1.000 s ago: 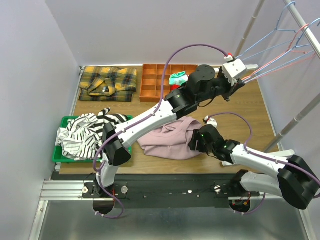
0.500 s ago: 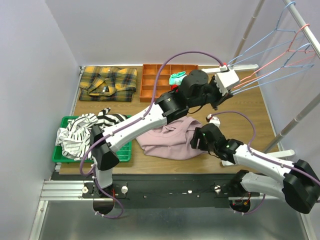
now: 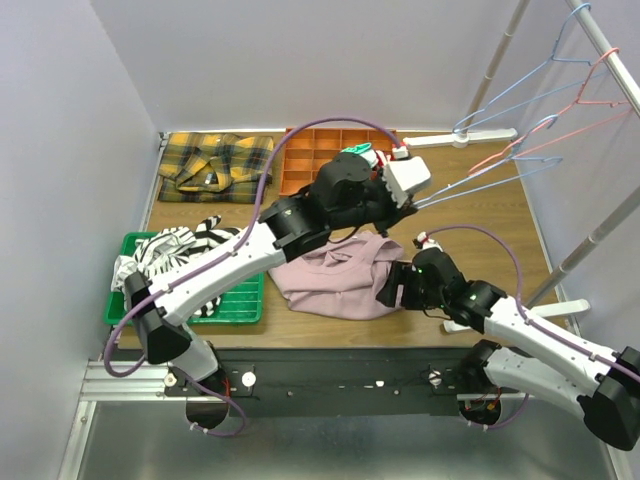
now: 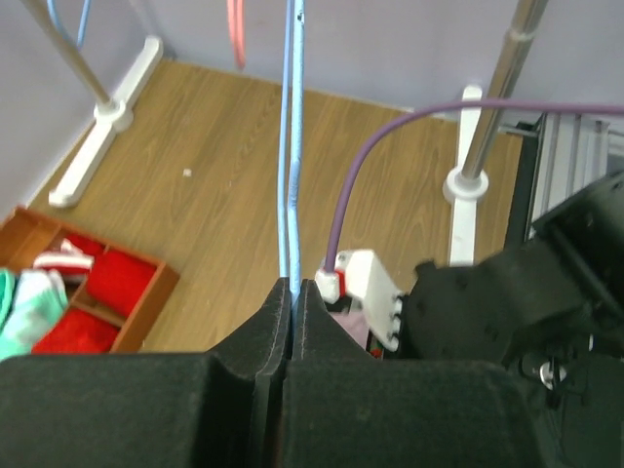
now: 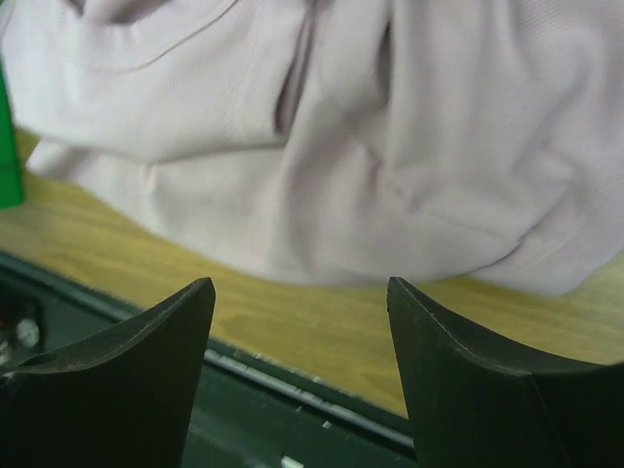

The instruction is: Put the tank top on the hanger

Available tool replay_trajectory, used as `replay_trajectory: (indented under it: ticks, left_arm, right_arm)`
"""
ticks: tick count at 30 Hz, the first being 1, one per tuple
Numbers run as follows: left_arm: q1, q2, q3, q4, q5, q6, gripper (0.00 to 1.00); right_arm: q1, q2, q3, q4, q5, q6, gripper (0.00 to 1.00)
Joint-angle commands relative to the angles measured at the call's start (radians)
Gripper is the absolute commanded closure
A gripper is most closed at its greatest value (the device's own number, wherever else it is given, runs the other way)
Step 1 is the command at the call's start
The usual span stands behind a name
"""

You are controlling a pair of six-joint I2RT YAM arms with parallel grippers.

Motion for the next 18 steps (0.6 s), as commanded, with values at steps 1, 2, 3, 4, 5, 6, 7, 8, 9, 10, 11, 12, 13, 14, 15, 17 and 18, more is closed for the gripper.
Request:
replay_trajectory:
  ticks: [1,2,3,4,5,6,7,8,9,10,11,12,13,14,15,17,18]
  left_arm:
    - [0.040,-0.105,-0.131,0.010,-0.008,-0.040,1.00]
    - [0.046,-0.134,-0.150,0.022,-0.010,-0.047,1.00]
    - [0.053,-0.148,-0.170,0.026,-0.013,-0.049,1.00]
    - [0.073,-0.160,-0.205,0.028,-0.011,-0.075,1.00]
    - [0.083,-0.188,-0.225,0.031,-0.007,-0.081,1.00]
    - [0.093,-0.203,-0.245,0.036,-0.004,-0.089,1.00]
    - [0.109,-0.220,-0.288,0.042,-0.002,-0.096,1.00]
    - [0.118,-0.251,-0.306,0.048,0.011,-0.109,1.00]
    - [0.125,-0.268,-0.328,0.050,0.019,-0.112,1.00]
    - [0.132,-0.282,-0.363,0.048,0.019,-0.115,1.00]
    - [0.144,-0.309,-0.378,0.040,0.019,-0.121,1.00]
    - [0.150,-0.322,-0.391,0.034,0.019,-0.123,1.00]
    - [0.153,-0.334,-0.415,0.022,0.021,-0.121,1.00]
    - [0.155,-0.358,-0.428,0.001,0.019,-0.120,1.00]
    - [0.155,-0.371,-0.441,-0.010,0.010,-0.118,1.00]
    - [0.156,-0.404,-0.469,-0.058,-0.001,-0.118,1.00]
    - [0.158,-0.415,-0.477,-0.075,-0.027,-0.123,1.00]
  right_arm:
    - [0.007,-0.044,-0.005,-0.066,-0.184,0.066,0.21]
    - [0.006,-0.053,-0.005,-0.075,-0.189,0.074,0.20]
    - [0.007,-0.060,-0.003,-0.107,-0.181,0.077,0.20]
    - [0.006,-0.071,-0.002,-0.124,-0.177,0.077,0.20]
    - [0.006,-0.090,0.006,-0.141,-0.169,0.076,0.20]
    - [0.007,-0.099,0.008,-0.165,-0.164,0.079,0.21]
    - [0.007,-0.103,0.009,-0.170,-0.167,0.080,0.20]
    - [0.006,-0.108,0.011,-0.179,-0.170,0.086,0.20]
    - [0.006,-0.111,0.015,-0.191,-0.170,0.086,0.20]
    - [0.006,-0.110,0.018,-0.196,-0.169,0.088,0.20]
    - [0.006,-0.111,0.018,-0.202,-0.163,0.090,0.20]
    - [0.006,-0.110,0.021,-0.208,-0.157,0.090,0.20]
    - [0.006,-0.110,0.029,-0.210,-0.152,0.088,0.20]
    - [0.007,-0.110,0.034,-0.214,-0.149,0.088,0.20]
    - [0.006,-0.110,0.041,-0.222,-0.137,0.086,0.21]
    - [0.006,-0.108,0.083,-0.233,-0.118,0.083,0.21]
    - [0.006,-0.108,0.098,-0.245,-0.091,0.079,0.21]
